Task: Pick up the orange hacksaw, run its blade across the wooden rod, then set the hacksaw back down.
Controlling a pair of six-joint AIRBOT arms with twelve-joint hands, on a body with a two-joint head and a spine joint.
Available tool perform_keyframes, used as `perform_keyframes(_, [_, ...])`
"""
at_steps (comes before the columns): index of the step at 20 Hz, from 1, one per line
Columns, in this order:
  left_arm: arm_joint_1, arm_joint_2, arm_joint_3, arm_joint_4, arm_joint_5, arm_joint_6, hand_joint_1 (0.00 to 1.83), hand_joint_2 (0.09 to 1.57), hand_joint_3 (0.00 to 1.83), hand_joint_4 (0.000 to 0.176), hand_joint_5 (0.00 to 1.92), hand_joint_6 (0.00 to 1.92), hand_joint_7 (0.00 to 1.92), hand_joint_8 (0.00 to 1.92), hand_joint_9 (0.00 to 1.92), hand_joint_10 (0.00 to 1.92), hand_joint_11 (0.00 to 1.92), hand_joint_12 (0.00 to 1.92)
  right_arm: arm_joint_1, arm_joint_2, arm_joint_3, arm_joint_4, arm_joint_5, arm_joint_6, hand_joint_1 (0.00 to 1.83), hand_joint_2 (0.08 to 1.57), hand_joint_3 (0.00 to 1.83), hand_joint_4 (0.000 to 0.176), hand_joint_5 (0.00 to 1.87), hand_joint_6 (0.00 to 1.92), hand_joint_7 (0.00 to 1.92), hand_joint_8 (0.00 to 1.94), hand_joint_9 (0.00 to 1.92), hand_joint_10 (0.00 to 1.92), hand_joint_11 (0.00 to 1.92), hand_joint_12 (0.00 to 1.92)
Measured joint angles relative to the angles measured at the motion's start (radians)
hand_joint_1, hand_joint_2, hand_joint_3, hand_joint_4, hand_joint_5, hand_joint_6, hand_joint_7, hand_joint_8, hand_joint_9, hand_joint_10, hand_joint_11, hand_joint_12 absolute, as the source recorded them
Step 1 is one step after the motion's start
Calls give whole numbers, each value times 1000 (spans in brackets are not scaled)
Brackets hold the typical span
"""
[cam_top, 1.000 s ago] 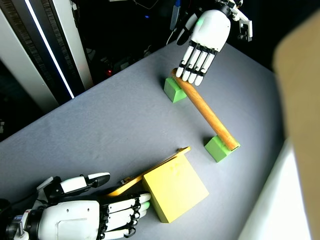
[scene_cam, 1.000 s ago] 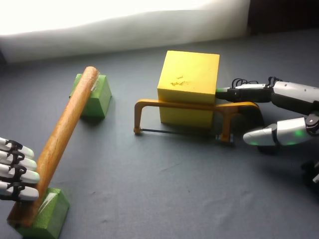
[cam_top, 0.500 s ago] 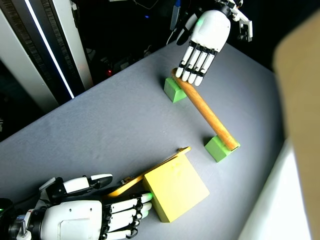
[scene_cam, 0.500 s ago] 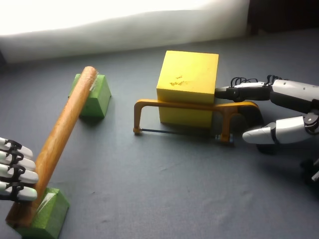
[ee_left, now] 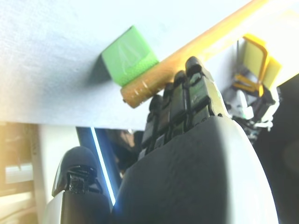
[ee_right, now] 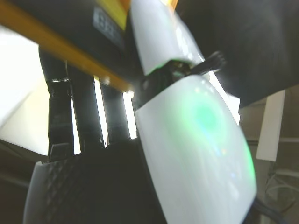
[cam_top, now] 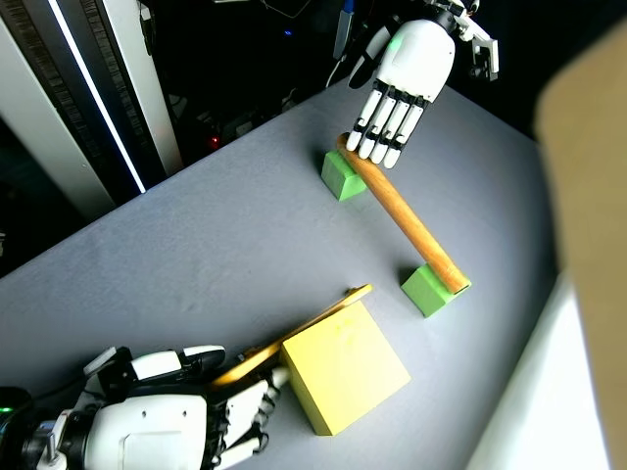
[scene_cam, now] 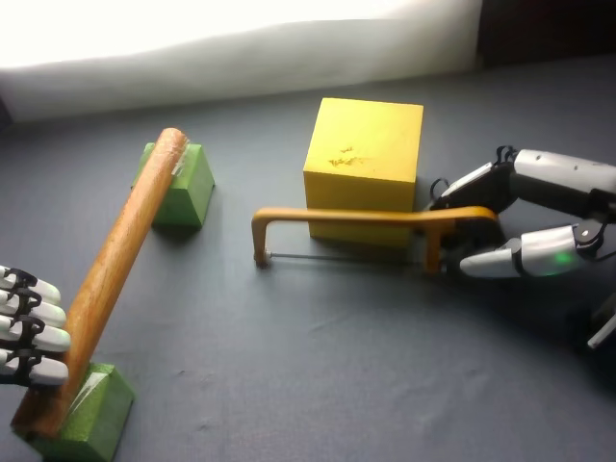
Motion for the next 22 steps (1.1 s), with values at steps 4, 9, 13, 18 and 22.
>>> perform_keyframes(4, [0,0,2,2,0,0,130,1203,0,0,13,0,26,2,23,2,0,138,0,-3,-7,-16,-4,-7,1392,1083,0,0,961,734,1038,956,1065,1154,914,1360])
perform_keyframes(9, [0,0,2,0,0,0,110,1196,0,0,22,0,22,0,19,1,0,150,11,7,-18,-13,-11,-21,1374,1138,0,0,832,966,914,1123,952,1277,934,1320])
perform_keyframes(13, [0,0,2,0,0,0,106,1192,0,0,27,1,28,1,31,2,0,234,14,72,-127,114,-15,-129,1374,1135,0,0,843,957,925,1113,943,1281,907,1354])
perform_keyframes(18, [0,0,2,0,0,0,118,1199,0,0,38,3,32,1,36,3,0,201,17,131,-222,173,10,-171,1375,1130,0,0,865,934,934,1096,940,1280,872,1369])
perform_keyframes(22, [0,0,2,-1,0,0,55,1209,4,0,10,1,18,0,18,0,0,182,29,187,-337,319,87,-296,1373,1136,1,0,857,924,914,1128,937,1292,869,1359])
